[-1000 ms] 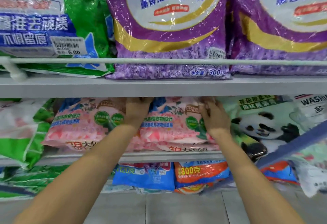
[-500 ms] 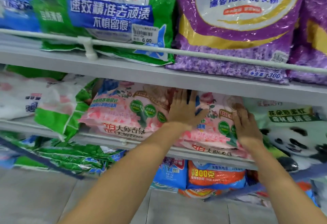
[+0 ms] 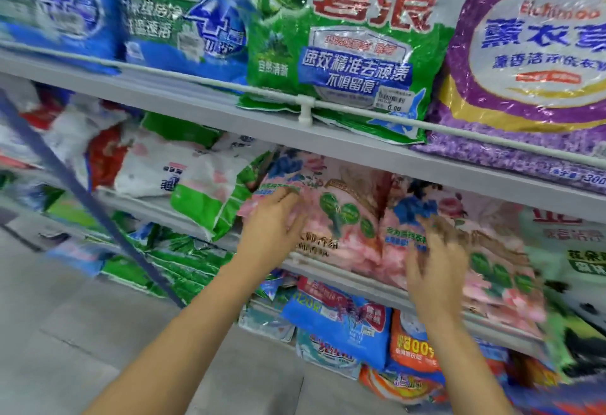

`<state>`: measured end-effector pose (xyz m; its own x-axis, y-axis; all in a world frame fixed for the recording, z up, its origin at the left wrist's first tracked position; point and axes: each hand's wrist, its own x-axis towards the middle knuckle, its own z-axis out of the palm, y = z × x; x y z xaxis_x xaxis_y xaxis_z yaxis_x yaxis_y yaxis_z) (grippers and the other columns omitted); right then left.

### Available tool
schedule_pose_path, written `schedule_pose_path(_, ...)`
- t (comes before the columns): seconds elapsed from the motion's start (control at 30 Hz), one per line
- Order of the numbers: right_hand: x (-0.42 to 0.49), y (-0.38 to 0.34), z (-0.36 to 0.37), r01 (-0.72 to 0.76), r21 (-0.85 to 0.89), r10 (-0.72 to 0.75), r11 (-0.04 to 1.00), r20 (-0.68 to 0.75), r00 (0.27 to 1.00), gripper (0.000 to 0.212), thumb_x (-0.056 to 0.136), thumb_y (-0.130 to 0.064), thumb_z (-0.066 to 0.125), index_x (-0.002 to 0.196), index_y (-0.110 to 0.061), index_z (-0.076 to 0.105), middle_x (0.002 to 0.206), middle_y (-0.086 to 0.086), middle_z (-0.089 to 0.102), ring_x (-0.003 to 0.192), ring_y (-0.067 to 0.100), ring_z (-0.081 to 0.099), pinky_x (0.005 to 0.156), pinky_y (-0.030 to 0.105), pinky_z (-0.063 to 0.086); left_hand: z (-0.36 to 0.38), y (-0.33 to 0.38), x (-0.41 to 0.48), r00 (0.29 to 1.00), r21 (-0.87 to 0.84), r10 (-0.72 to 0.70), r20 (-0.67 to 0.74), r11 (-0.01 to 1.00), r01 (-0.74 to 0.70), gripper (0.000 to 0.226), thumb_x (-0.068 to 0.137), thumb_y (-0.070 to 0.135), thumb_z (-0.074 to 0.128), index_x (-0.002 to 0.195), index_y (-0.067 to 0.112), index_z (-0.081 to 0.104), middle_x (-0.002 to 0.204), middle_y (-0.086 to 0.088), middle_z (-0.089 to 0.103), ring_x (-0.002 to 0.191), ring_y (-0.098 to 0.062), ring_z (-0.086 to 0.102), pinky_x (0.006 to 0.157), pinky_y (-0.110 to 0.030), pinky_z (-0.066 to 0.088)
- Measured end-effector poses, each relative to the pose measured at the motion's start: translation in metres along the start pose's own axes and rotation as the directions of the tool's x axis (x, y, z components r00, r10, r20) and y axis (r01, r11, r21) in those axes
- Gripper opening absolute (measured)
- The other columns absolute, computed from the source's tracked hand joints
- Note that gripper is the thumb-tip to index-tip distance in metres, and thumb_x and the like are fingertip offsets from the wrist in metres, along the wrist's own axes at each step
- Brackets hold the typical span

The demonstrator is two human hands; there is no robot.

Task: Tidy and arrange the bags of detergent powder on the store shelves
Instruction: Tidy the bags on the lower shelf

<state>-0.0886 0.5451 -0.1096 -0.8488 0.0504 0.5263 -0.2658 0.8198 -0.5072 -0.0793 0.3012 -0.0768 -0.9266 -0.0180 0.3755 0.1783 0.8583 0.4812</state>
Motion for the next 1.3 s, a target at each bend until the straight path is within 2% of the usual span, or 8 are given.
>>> schedule_pose_path(0.2,-0.036,-0.091,0.033,0.368,0.264,-0.435,0.892,0.273,0.858,0.037,0.087,-0.018,0.047,0.123,-0.019,0.054,0.116,-0.002,0.062,0.109,0.01,0.049,0.1,0.026,0.031,-0.056,-0.07,-0.05,0.983,0.18,-0.184,-0.027,0.966,0.186,0.019,0.086,0.024,0.065,0.099,0.011,0.067,0.097,-0.007,0.066,0.079,-0.029,0.064,0.064,-0.035,0.048)
schedule_pose_path(0.43,-0.029,-0.158,0.073,0.369,0.245,-0.433,0.897,0.31,0.847,0.039,0.082,-0.021,0.057,0.121,-0.016,0.057,0.113,0.001,0.064,0.102,0.018,0.06,0.091,0.034,0.046,-0.096,-0.15,-0.079,0.946,0.174,-0.323,-0.029,0.93,0.323,0.022,0.085,0.024,0.068,0.103,0.011,0.067,0.101,-0.005,0.068,0.092,-0.026,0.063,0.077,-0.04,0.052)
schedule_pose_path(0.57,-0.015,-0.201,0.119,0.549,0.12,-0.549,0.827,0.377,0.746,0.053,0.071,-0.022,0.077,0.12,-0.013,0.059,0.117,0.009,0.064,0.105,0.028,0.062,0.089,0.048,0.051,-0.109,-0.195,-0.068,0.947,0.177,-0.322,0.008,0.932,0.315,0.026,0.086,0.024,0.066,0.107,0.009,0.066,0.103,-0.008,0.067,0.094,-0.028,0.063,0.077,-0.039,0.051)
schedule_pose_path(0.7,-0.006,-0.226,0.17,0.691,-0.065,-0.428,0.72,0.742,0.516,0.089,0.083,-0.04,0.066,0.15,-0.025,0.009,0.157,0.008,0.002,0.145,0.029,0.007,0.113,0.047,-0.007,-0.124,-0.241,-0.047,0.95,0.16,-0.302,0.076,0.944,0.287,0.032,0.088,0.028,0.063,0.116,0.012,0.063,0.116,-0.007,0.065,0.103,-0.028,0.062,0.083,-0.04,0.051)
schedule_pose_path(0.77,-0.004,-0.227,0.186,0.734,-0.149,-0.397,0.662,0.761,0.513,0.109,0.071,-0.043,0.076,0.148,-0.026,0.001,0.155,0.009,-0.003,0.144,0.031,0.014,0.113,0.047,0.002,-0.13,-0.264,-0.041,0.958,0.144,-0.26,0.121,0.959,0.242,0.033,0.088,0.029,0.064,0.117,0.012,0.063,0.118,-0.006,0.064,0.103,-0.026,0.062,0.084,-0.038,0.05)
schedule_pose_path(0.93,-0.006,-0.228,0.207,0.681,-0.219,-0.383,0.699,0.689,0.615,0.125,0.023,-0.001,0.09,0.137,-0.026,0.046,0.142,0.009,0.046,0.116,0.03,0.058,0.083,0.041,0.053,-0.141,-0.306,-0.032,0.952,0.088,-0.216,0.219,0.976,0.201,0.036,0.088,0.029,0.064,0.121,0.014,0.062,0.124,-0.003,0.061,0.111,-0.022,0.058,0.088,-0.035,0.049)
schedule_pose_path(1.2,0.021,-0.255,0.194,0.668,-0.138,-0.606,0.731,0.319,0.729,0.048,0.058,0.002,0.074,0.101,-0.019,0.071,0.096,-0.003,0.073,0.072,0.014,0.07,0.055,0.025,0.055,-0.135,-0.323,-0.024,0.958,-0.085,-0.127,0.256,0.984,0.154,0.029,0.087,0.021,0.066,0.114,0.011,0.064,0.111,-0.004,0.065,0.097,-0.014,0.057,0.079,-0.023,0.039)
schedule_pose_path(1.3,0.034,-0.273,0.184,0.533,-0.086,-0.522,0.842,0.122,0.844,0.037,0.059,-0.005,0.082,0.092,-0.019,0.072,0.081,-0.006,0.073,0.056,0.012,0.066,0.05,0.023,0.052,-0.132,-0.325,-0.021,0.959,-0.153,-0.116,0.26,0.975,0.16,0.038,0.086,0.019,0.067,0.122,0.012,0.059,0.116,-0.003,0.064,0.102,-0.012,0.057,0.082,-0.022,0.038)
